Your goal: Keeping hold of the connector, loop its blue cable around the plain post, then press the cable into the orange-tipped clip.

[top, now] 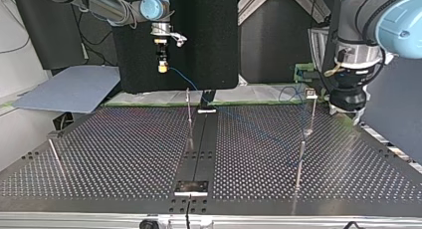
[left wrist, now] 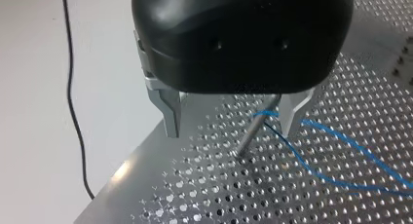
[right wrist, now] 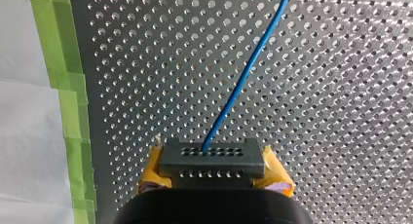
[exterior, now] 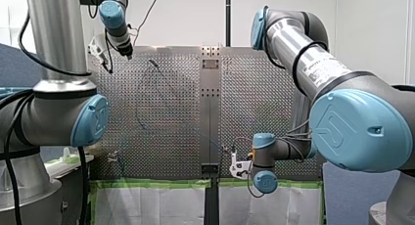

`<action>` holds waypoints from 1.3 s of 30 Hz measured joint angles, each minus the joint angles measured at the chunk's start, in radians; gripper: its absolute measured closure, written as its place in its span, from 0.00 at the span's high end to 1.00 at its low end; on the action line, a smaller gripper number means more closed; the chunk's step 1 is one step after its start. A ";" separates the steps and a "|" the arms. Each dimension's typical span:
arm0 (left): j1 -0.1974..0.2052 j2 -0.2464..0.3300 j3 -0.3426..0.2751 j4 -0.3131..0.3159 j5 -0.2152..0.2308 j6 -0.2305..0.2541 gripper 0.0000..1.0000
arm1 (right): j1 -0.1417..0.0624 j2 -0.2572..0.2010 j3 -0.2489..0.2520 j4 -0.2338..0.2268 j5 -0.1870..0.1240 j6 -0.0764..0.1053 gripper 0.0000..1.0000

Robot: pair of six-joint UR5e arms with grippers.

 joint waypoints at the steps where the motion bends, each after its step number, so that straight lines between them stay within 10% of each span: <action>1: -0.005 -0.010 0.013 -0.012 -0.009 0.012 1.00 | 0.000 0.000 0.000 0.000 0.000 0.000 0.00; 15: -0.054 -0.089 0.154 -0.154 -0.029 0.154 1.00 | 0.000 0.000 -0.002 0.003 0.000 -0.002 0.00; 28: -0.099 -0.092 0.283 -0.177 0.067 0.284 1.00 | 0.002 0.000 -0.009 0.022 -0.004 -0.004 0.00; 39: -0.107 -0.142 0.307 -0.183 -0.021 0.357 1.00 | 0.007 0.000 -0.010 0.033 -0.005 -0.011 0.00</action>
